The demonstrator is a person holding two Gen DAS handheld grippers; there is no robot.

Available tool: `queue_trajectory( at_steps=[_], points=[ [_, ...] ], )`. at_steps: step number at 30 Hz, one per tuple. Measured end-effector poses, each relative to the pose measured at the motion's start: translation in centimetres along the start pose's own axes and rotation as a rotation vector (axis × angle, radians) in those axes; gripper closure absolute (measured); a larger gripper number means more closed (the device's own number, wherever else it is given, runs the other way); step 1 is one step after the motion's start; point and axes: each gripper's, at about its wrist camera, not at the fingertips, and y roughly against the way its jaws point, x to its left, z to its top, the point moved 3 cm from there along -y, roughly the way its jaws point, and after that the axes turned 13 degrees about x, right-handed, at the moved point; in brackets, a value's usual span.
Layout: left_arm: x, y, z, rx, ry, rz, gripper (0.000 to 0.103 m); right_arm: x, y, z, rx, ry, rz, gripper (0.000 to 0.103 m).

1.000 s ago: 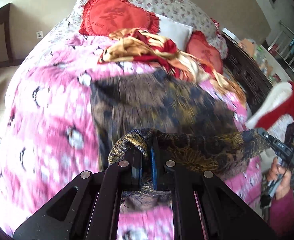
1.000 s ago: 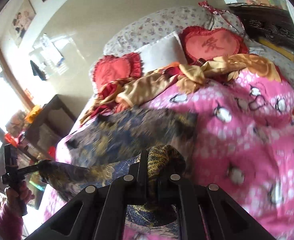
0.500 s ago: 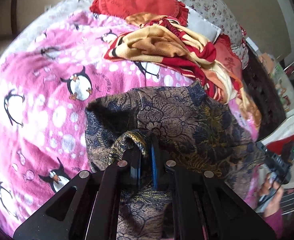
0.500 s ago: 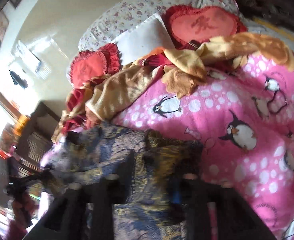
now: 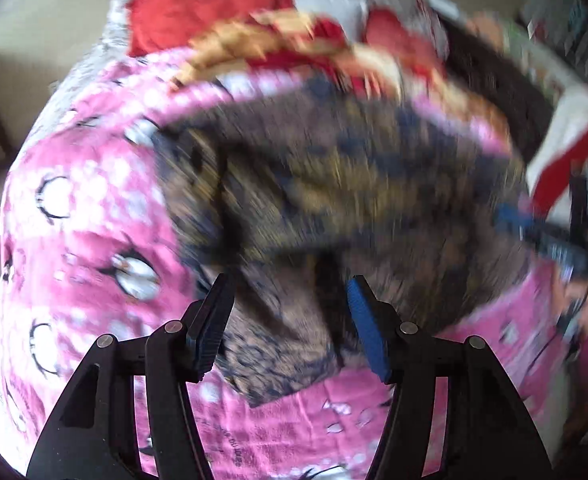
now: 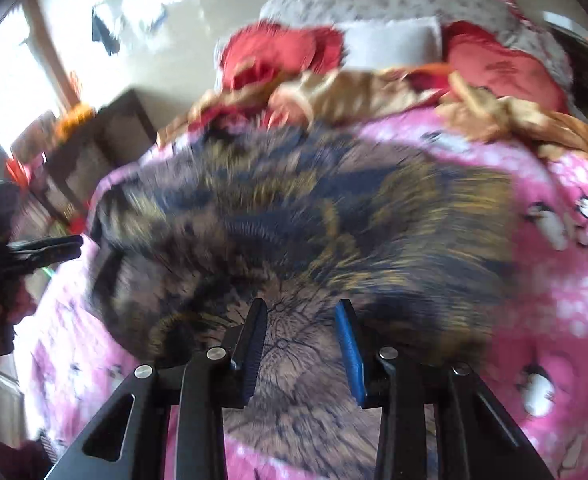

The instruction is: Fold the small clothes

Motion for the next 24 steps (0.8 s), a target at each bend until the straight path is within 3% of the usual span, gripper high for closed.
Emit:
queue_trajectory(
  at_steps=[2, 4, 10, 13, 15, 19, 21, 24],
  points=[
    [-0.9, -2.0, 0.3, 0.039, -0.048, 0.083, 0.045, 0.6, -1.5, 1.1, -0.008, 0.019, -0.042, 0.069],
    [-1.0, -2.9, 1.7, 0.043, -0.071, 0.117, 0.045, 0.8, -2.0, 2.5, -0.041, 0.028, -0.073, 0.069],
    [2.4, -1.4, 9.6, -0.055, 0.051, 0.037, 0.045, 0.4, -2.3, 9.8, -0.164, -0.008, -0.098, 0.069],
    [4.8, 0.1, 13.2, -0.148, 0.138, 0.071, 0.045, -0.5, -3.3, 13.1, -0.203, -0.035, -0.138, 0.069],
    [6.3, 0.7, 14.4, -0.163, 0.198, 0.061, 0.045, -1.6, -3.5, 14.8, -0.202, -0.086, -0.137, 0.069],
    [7.4, 2.5, 13.5, -0.196, 0.232, -0.015, 0.045, -2.9, 0.3, 14.2, -0.266, -0.138, -0.073, 0.067],
    [6.9, 3.2, 11.9, -0.2, 0.193, -0.005, 0.045, -3.5, 3.2, 12.4, -0.295, -0.132, -0.061, 0.054],
    [6.3, 3.1, 9.5, -0.173, 0.159, -0.042, 0.045, -4.3, 6.3, 8.8, -0.318, -0.083, -0.05, 0.044]
  ],
)
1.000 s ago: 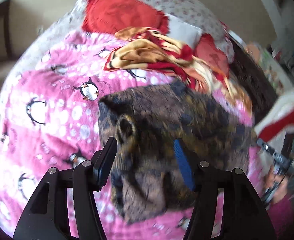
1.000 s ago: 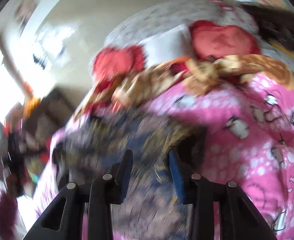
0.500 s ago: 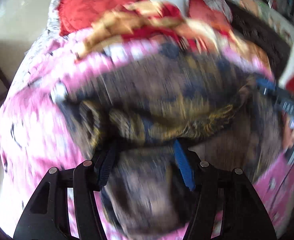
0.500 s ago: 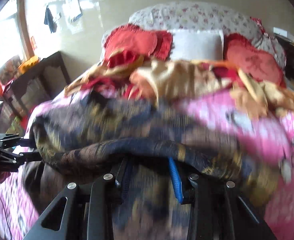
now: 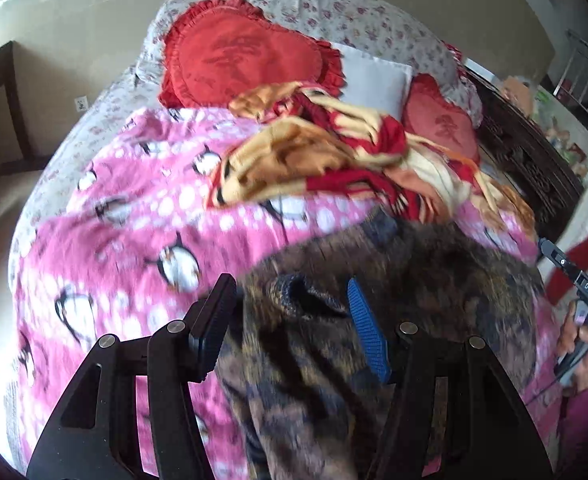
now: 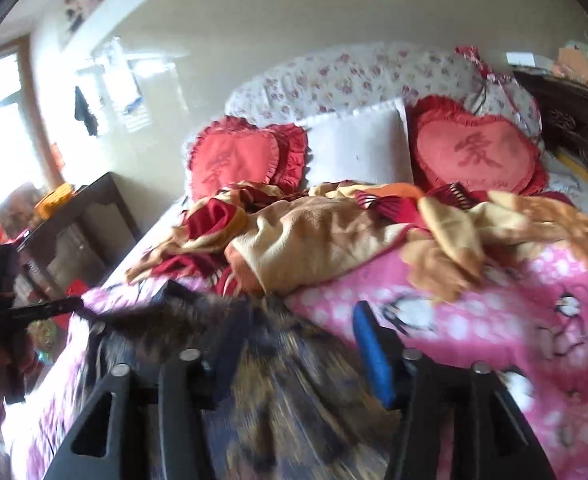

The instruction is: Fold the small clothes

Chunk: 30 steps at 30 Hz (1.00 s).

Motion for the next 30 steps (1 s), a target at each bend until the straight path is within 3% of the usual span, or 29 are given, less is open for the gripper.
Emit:
queue_trajectory(
  at_steps=[4, 6, 10, 13, 16, 19, 21, 26, 30],
  points=[
    [-0.9, -0.7, -3.5, 0.04, -0.055, -0.001, 0.045, -0.2, 0.4, -4.3, 0.14, 0.148, -0.073, 0.045],
    [-1.8, -1.9, -4.4, 0.073, -0.108, 0.034, 0.045, 0.2, -0.9, -6.2, 0.22, 0.208, -0.077, 0.056],
    [-2.6, -3.2, -3.1, 0.078, -0.134, 0.072, 0.045, -0.1, -3.1, -5.0, 0.201, 0.163, -0.079, 0.057],
    [-1.4, -4.5, 0.2, 0.074, -0.058, 0.101, 0.045, -1.7, -5.7, -1.4, 0.169, 0.045, -0.134, 0.057],
    [1.7, -6.0, 3.1, 0.115, 0.108, 0.032, 0.045, -5.5, -7.6, 1.6, 0.157, -0.159, -0.221, 0.057],
    [4.8, -5.4, 3.3, 0.105, 0.283, -0.062, 0.045, -7.8, -5.7, 1.3, 0.119, -0.308, -0.139, 0.056],
    [5.3, -4.0, 2.1, 0.103, 0.276, -0.126, 0.045, -7.8, -3.3, -0.4, 0.108, -0.293, -0.104, 0.052],
    [4.1, -0.9, -4.6, 0.129, 0.14, -0.138, 0.045, -5.0, 1.4, -7.0, 0.18, -0.159, -0.049, 0.052],
    [2.8, -0.7, -10.8, 0.192, 0.085, -0.161, 0.045, -3.2, 2.1, -11.6, 0.242, -0.122, -0.033, 0.051]
  ],
)
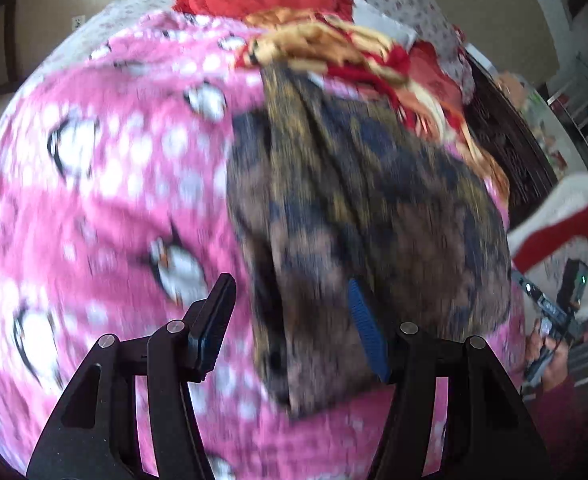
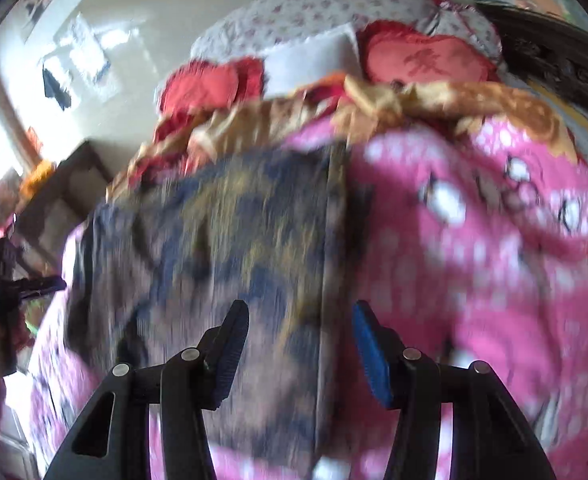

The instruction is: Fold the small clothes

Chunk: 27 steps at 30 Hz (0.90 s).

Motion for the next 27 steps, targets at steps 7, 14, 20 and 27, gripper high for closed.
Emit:
queue_trajectory(
  at_steps=[7, 14, 20, 27],
  points=[
    [-1.7, -2.6, -3.9, 0.04, -0.065, 0.007, 0.045, -0.1, -0.6, -3.5, 0.005, -0.071, -0.005, 0.051],
    [-2.1, -3.5, -3.3, 0.035, -0.073, 0.049, 0.091, 0.0, -1.9, -4.0, 0.048, -0.112, 0.048, 0.088],
    [-2.4, 0.6, -4.7, -0.012, -0.159, 0.065, 0.1, 1.8, 1.1, -3.7, 0.003, -0.052, 0.009, 0.099],
    [0.7, -1.0, -7.2, 0.036, -0.105, 0.129, 0.103, 0.4, 0.6, -5.5, 0.053, -0.086, -0.017, 0.099]
  ],
)
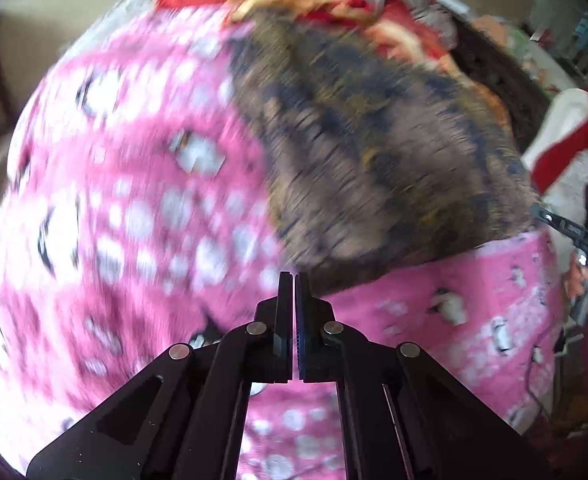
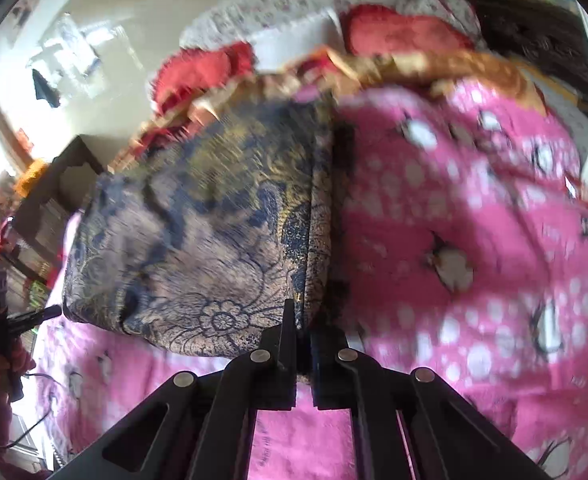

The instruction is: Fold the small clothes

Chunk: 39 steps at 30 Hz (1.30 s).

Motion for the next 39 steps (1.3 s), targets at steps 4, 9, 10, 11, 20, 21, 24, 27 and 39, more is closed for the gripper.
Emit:
queue_trajectory(
  at_steps=[4, 9, 10, 11, 20, 21, 24, 27, 39],
  points=[
    [0.6, -0.6, 0.0, -0.002, 0.051, -0.028, 0.103, -1.0, -2.4, -0.2, 0.058, -0.044, -0.011, 0.099],
    [-0.3, 2.2, 1.1, -0.05, 0.035, 0.009, 0.102, 1.2, 1.9, 1.2, -0.108, 0.016, -0.131, 0.049],
    [-0.4, 2.5, 1.5, -0.049, 0.039, -0.001, 0.1, 1.8, 2.4, 1.5, -0.127, 0.043, -0.124, 0.049],
    [-0.5, 2.6, 1.9, -0.053, 0.051, -0.013, 0.094, 3.0, 2.8, 2.3, -0.152, 0.069, -0.113, 0.049],
    [-4.6, 1.7, 9.4, -0.191, 0.063, 0.032, 0.064, 15.0, -3.4, 8.8, -0.159, 0.348, -0.011, 0.05],
    [-5.3, 1.0, 10.6, -0.195, 0.053, 0.044, 0.062, 16.6, -4.5, 9.4, -0.15, 0.39, -0.005, 0.05],
    [-5.9, -1.1, 13.3, -0.188, 0.052, 0.145, 0.062, 19.8, -7.6, 10.8, -0.129, 0.506, -0.1, 0.05],
    [-4.7, -2.8, 14.5, -0.152, 0.08, 0.173, 0.062, 19.1, -9.7, 12.3, -0.127, 0.547, -0.246, 0.05],
    [-5.0, -3.3, 13.9, -0.2, 0.046, 0.233, 0.06, 7.2, -6.3, 13.3, -0.104, 0.276, -0.246, 0.04]
  ],
)
